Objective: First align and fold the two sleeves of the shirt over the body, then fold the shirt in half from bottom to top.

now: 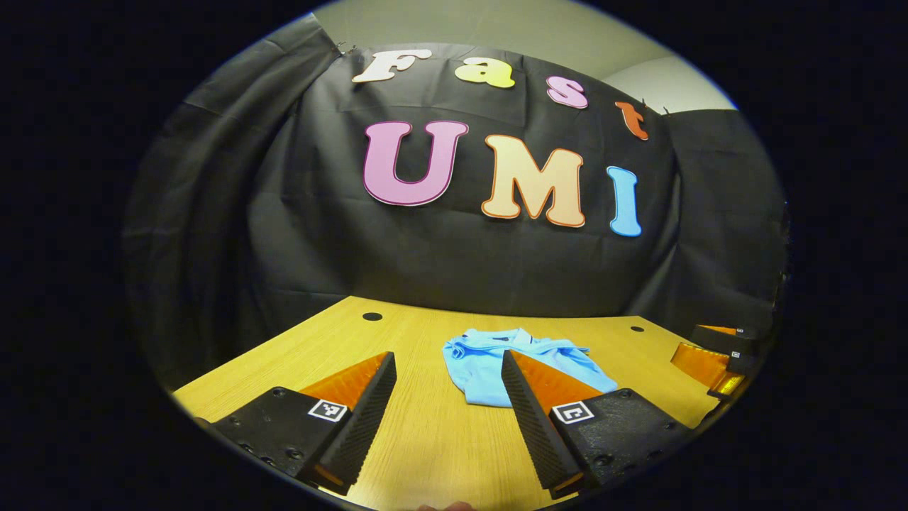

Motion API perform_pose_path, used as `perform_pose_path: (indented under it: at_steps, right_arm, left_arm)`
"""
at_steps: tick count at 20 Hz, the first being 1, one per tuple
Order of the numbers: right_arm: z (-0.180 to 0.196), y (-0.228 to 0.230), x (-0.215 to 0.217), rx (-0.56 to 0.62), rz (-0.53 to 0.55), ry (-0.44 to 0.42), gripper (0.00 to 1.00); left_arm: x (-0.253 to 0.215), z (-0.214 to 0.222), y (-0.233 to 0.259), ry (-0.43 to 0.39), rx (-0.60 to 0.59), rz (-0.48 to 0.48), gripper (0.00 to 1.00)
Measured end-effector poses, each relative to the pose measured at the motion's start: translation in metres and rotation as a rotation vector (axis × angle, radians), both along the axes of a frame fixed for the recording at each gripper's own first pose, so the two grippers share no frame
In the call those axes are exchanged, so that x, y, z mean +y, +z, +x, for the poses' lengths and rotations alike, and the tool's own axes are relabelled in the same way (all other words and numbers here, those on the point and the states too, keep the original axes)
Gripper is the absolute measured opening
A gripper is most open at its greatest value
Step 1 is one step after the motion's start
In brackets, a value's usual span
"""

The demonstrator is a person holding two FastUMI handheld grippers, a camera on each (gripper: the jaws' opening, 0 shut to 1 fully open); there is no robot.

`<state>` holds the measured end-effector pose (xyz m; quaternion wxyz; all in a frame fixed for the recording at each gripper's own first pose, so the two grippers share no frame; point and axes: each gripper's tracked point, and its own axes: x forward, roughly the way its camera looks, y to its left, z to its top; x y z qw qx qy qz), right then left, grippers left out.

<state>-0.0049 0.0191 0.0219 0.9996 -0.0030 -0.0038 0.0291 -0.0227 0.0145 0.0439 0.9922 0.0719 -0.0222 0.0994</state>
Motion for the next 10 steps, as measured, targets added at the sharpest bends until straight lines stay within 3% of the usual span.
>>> perform_pose_path:
  at_steps: [5,10]
  right_arm:
    - [-0.013,-0.009,0.002,-0.034,0.039,-0.003,1.0]
    - [-0.017,-0.022,-0.001,-0.007,0.012,-0.016,1.0]
  left_arm:
    - [-0.005,-0.013,-0.01,0.004,-0.028,0.003,0.89]
    - [0.003,-0.015,-0.016,0.029,-0.016,-0.002,0.89]
